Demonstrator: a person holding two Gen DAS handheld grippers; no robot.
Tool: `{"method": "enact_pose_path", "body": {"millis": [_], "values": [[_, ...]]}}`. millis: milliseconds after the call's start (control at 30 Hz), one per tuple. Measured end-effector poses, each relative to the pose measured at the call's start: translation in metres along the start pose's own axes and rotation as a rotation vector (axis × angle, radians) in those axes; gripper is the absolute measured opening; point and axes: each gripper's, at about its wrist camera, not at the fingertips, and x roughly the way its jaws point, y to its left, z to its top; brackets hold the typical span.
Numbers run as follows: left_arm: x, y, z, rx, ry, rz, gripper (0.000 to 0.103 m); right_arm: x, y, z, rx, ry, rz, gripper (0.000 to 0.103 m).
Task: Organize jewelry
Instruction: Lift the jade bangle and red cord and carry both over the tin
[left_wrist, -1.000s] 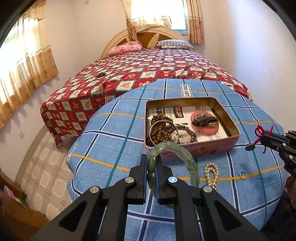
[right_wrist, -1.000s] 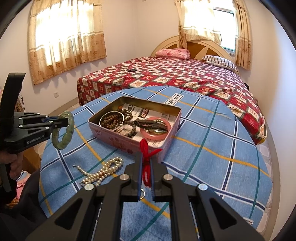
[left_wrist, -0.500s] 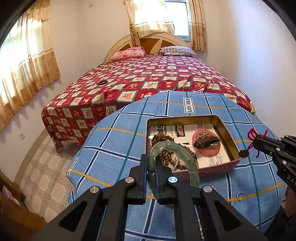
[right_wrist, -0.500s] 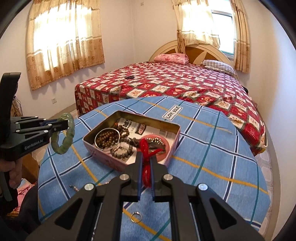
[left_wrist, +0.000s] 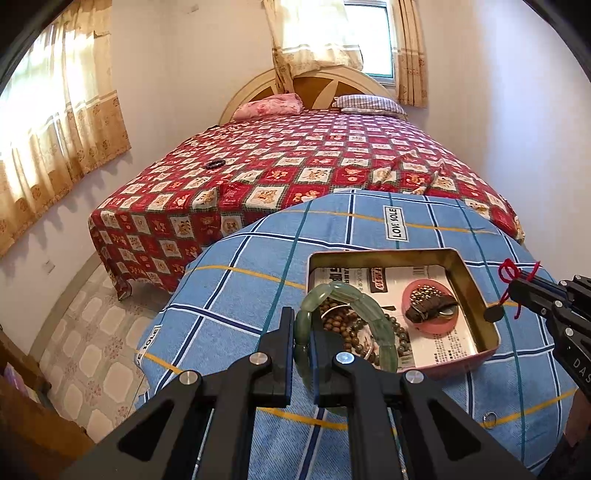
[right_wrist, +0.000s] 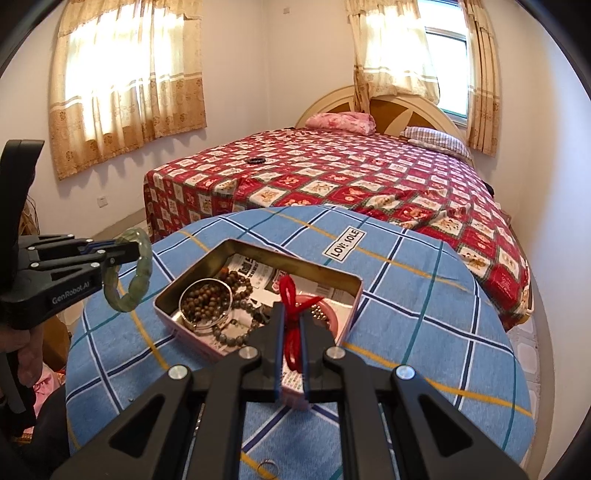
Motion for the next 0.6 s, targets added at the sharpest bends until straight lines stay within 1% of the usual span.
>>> {"method": "enact_pose_path", "body": {"millis": [367, 600], "values": [[0.011, 0.003, 0.002, -0.003, 0.008, 0.009, 0.006, 0.013, 0.001, 0.009, -0.011, 0.003, -0.019, 0.009], [0.02, 0.003, 0.01, 0.003, 0.009, 0.011, 0.006, 0.019, 0.001, 0.012, -0.006, 0.005, -0.021, 0.009]]}}
